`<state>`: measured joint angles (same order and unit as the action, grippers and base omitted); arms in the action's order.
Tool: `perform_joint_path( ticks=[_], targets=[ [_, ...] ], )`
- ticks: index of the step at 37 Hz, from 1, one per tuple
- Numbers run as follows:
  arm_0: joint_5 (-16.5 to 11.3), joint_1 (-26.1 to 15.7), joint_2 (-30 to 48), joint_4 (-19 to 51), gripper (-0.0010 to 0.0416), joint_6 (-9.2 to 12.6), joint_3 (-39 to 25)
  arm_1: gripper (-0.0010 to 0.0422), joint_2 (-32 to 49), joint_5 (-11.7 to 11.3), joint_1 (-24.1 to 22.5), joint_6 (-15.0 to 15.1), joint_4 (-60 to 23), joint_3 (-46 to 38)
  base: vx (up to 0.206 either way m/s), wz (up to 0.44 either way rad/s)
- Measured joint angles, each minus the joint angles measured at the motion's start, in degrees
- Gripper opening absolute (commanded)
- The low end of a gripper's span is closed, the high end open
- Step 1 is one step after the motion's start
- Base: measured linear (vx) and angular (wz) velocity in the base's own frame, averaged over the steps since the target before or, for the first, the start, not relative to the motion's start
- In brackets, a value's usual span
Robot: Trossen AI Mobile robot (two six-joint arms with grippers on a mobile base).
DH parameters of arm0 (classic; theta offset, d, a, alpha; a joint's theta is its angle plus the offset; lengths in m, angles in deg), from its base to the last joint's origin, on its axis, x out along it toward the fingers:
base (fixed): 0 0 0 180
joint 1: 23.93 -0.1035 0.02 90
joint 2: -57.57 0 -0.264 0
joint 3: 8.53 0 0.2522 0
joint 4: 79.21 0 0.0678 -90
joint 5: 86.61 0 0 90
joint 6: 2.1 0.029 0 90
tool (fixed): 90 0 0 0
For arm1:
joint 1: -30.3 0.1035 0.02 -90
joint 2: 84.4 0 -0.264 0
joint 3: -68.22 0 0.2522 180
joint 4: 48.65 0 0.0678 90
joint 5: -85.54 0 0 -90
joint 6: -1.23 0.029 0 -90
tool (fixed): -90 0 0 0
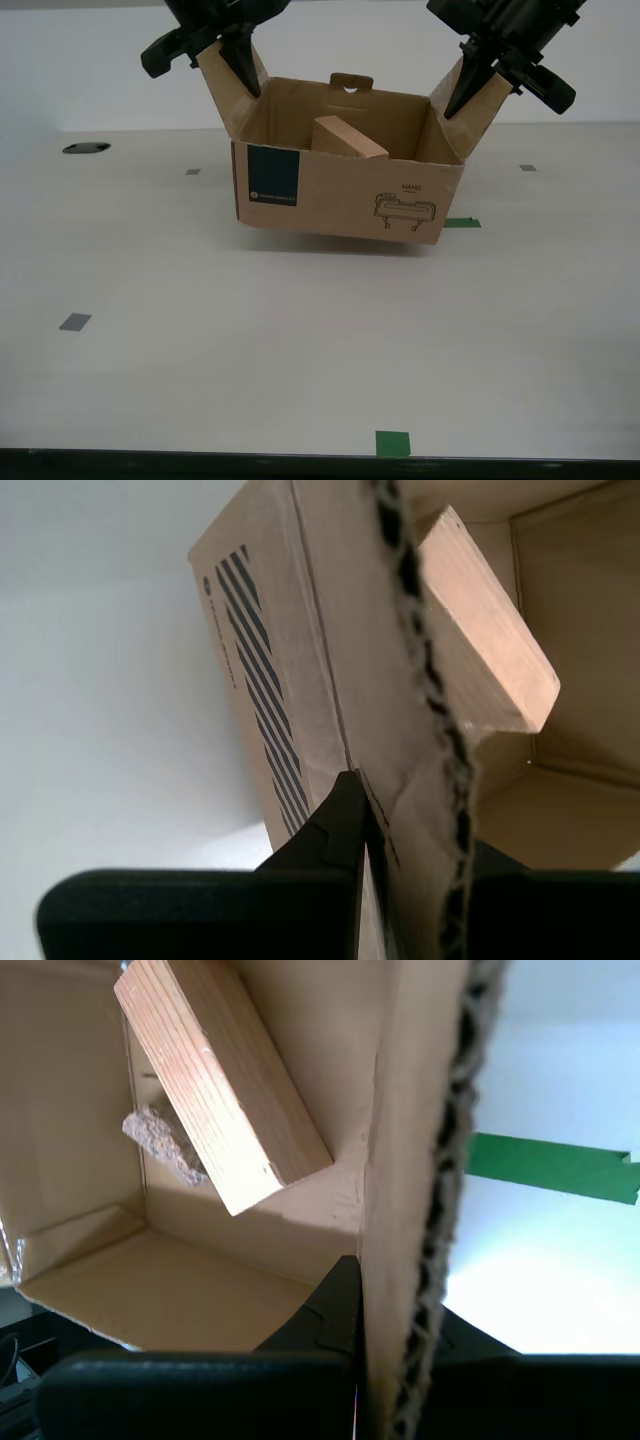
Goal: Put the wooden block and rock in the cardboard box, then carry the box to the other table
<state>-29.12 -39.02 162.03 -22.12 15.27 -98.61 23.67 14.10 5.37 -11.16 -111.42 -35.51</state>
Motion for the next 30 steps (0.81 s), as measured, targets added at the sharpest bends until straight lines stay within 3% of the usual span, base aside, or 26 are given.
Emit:
perform_joint_path(
  ticks=[14, 30],
  targets=[
    [0.04, -0.11, 0.00, 0.79, -0.0001, -0.07, -0.74, -0.0002, -6.45, 0.07, -0.11, -1.03, 8.04, 10.01, -0.046, 0.015],
    [0.04, -0.26, -0.13, 0.85, -0.0001, -0.07, -0.83, -0.0002, -7.19, 0.09, -0.13, -1.31, 8.92, 11.47, -0.075, 0.016]
  ],
)
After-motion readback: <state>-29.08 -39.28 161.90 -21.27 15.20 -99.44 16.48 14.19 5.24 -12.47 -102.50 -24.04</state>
